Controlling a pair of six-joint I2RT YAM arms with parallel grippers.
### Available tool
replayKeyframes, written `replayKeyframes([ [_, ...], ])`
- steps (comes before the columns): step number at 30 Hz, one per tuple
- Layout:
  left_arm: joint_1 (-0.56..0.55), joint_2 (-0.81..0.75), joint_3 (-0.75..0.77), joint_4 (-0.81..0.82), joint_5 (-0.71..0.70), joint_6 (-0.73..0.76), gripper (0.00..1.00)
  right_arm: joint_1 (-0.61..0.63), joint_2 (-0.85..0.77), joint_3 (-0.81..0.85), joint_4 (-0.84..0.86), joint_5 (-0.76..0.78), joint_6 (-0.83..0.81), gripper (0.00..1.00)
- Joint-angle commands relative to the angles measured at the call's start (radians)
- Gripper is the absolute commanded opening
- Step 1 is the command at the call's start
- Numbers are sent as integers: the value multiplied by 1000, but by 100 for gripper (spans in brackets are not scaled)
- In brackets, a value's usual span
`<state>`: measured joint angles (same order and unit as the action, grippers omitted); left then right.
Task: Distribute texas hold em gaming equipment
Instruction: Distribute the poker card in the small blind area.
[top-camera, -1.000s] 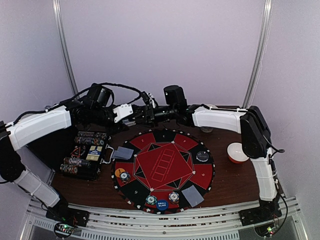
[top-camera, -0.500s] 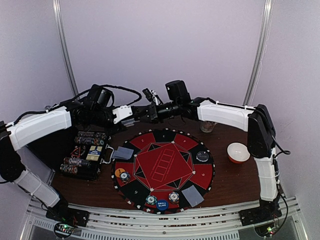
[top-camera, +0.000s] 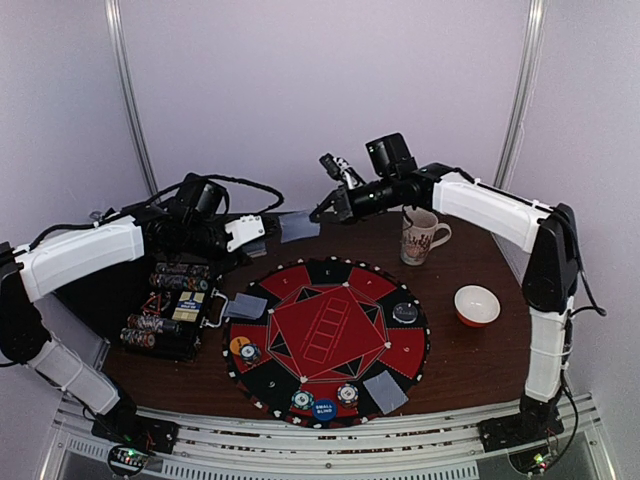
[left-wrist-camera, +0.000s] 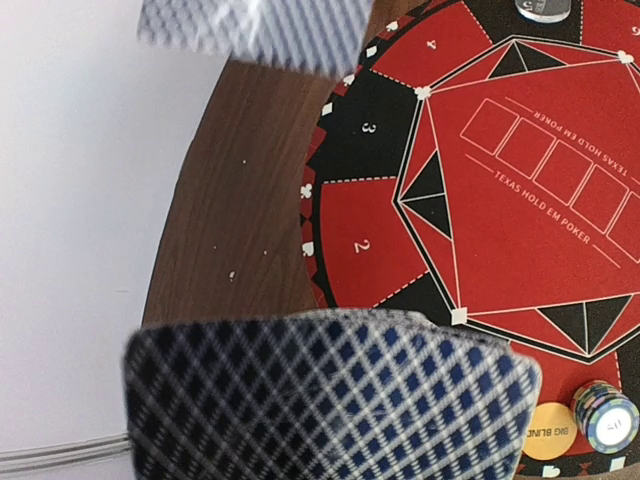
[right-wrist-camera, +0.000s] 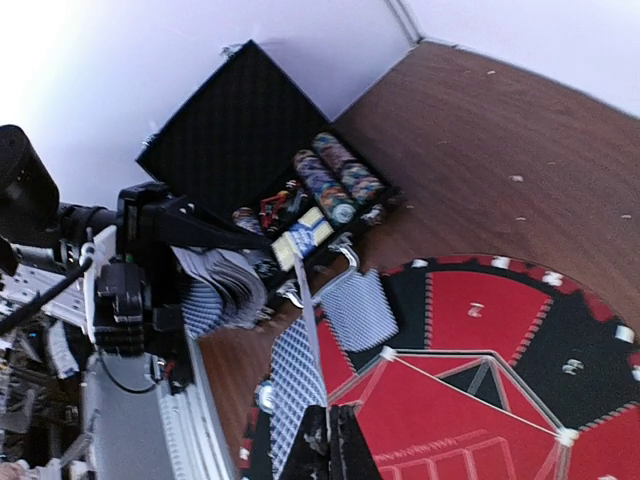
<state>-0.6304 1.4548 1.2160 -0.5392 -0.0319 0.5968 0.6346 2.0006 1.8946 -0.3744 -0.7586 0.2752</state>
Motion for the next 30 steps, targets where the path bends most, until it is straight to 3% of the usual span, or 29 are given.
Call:
replayKeyframes([
  [1,-6,-27,-12,55,-20,-11,42,-69,-161,5,-349,166,-431,0],
  [8,-5,-33,-18,62,-25,-21,42,9,-425,-346,-667,309,-1274,0],
  [10,-5,-33,-17,61,-27,-19,42,67,-449,-391,-742,356,-1380,0],
  [17,-6,-32,-17,61,-31,-14,42,315,-395,-459,-922,580,-1342,0],
  [21,-5,-33,-19,61,-28,-13,42,420,-347,-457,-978,632,-1321,0],
  [30,-6,-34,-24,60,-29,-13,42,492,-227,-480,-893,691,-1380,0],
])
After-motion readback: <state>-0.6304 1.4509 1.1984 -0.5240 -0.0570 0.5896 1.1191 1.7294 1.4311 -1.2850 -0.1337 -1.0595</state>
